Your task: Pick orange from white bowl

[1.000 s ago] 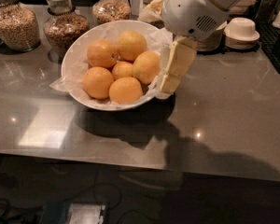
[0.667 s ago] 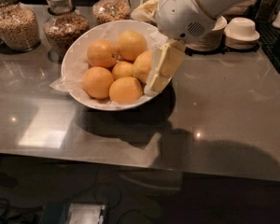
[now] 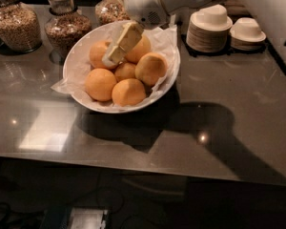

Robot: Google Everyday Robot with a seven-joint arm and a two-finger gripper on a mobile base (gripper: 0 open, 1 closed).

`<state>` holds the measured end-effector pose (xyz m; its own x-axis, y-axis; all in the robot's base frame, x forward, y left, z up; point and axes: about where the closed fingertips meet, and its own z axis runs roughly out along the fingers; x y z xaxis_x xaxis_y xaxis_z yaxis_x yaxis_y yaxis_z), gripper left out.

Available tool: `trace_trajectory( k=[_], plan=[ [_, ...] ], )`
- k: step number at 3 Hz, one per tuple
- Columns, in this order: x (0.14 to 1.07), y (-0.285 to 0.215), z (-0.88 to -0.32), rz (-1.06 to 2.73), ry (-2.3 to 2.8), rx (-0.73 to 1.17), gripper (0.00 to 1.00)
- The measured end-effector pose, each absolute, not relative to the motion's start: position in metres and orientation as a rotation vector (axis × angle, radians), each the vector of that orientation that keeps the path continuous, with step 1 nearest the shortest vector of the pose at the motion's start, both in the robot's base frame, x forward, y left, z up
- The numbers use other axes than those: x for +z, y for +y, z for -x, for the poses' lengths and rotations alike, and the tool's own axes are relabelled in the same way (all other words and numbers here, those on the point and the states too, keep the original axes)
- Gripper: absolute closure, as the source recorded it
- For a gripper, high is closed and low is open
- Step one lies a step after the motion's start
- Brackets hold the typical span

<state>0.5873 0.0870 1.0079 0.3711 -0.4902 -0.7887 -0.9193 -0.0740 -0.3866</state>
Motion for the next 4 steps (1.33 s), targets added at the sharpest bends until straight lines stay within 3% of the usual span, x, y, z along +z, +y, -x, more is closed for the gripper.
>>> trace_trajectory(
  k=[2,4],
  plan=[
    [1.011,0.097,-0.622,1.619,1.307,0.584,0.00],
    [0.948,0.051,-0.639,1.570,1.656,0.375,0.00]
  ],
)
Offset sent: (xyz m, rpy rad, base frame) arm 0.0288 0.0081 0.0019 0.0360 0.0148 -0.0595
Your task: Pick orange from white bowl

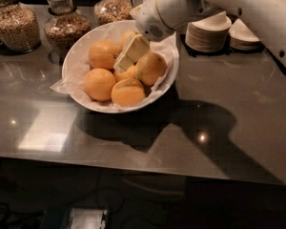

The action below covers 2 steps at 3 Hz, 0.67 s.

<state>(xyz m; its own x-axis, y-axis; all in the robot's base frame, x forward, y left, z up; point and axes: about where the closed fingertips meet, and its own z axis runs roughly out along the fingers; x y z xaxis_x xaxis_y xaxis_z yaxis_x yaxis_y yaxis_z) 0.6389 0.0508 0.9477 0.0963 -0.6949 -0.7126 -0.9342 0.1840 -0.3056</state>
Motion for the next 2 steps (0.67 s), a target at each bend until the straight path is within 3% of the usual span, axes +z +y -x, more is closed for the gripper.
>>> trace_trajectory(
  k=[2],
  plan=[
    [0.9204,0.0261,-0.6527,1.436,1.781,0.272,0.00]
  ],
)
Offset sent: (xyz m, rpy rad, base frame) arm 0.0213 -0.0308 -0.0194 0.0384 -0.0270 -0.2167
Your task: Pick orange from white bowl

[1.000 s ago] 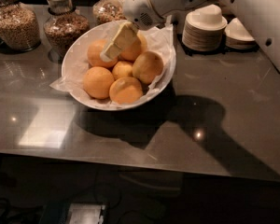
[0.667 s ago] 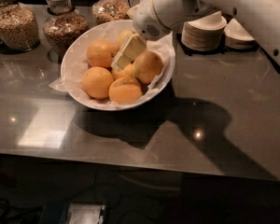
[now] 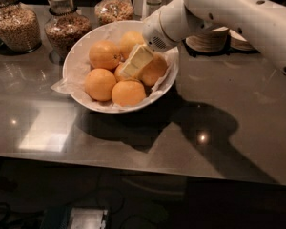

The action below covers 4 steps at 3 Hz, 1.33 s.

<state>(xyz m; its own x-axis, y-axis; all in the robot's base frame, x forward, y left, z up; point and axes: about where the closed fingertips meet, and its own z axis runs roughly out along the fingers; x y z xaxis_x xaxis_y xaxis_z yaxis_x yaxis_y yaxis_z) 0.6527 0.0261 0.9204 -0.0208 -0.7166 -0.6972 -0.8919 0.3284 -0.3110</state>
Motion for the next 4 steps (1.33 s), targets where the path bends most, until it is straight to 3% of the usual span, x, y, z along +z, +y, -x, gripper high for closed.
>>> trace_trajectory(
  k=[4],
  plan=[
    [0.957,0.023,-0.655,1.361,1.805,0.155,0.00]
  ],
)
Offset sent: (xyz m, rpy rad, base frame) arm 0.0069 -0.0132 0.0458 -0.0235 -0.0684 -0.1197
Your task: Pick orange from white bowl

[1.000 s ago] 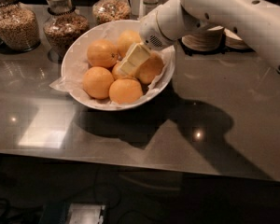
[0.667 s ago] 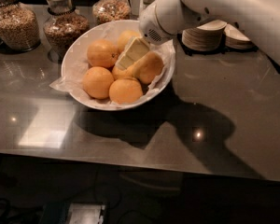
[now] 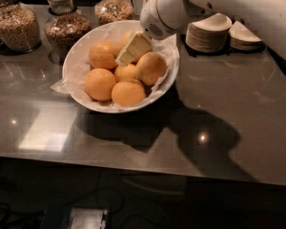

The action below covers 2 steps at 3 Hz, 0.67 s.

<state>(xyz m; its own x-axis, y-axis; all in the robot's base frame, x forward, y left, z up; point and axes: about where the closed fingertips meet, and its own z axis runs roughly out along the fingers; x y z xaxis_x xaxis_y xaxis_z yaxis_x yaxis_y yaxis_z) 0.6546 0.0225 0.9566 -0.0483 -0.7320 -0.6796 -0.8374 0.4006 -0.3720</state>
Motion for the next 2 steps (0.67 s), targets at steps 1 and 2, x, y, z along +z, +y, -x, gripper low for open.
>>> trace_trajectory(
  k=[1,2],
  plan=[
    [0.9205,0.0453,-0.6303,1.327,1.864,0.206,0.00],
    [0.9206,0.0453,-0.6304,1.327,1.863,0.206,0.00]
  ],
)
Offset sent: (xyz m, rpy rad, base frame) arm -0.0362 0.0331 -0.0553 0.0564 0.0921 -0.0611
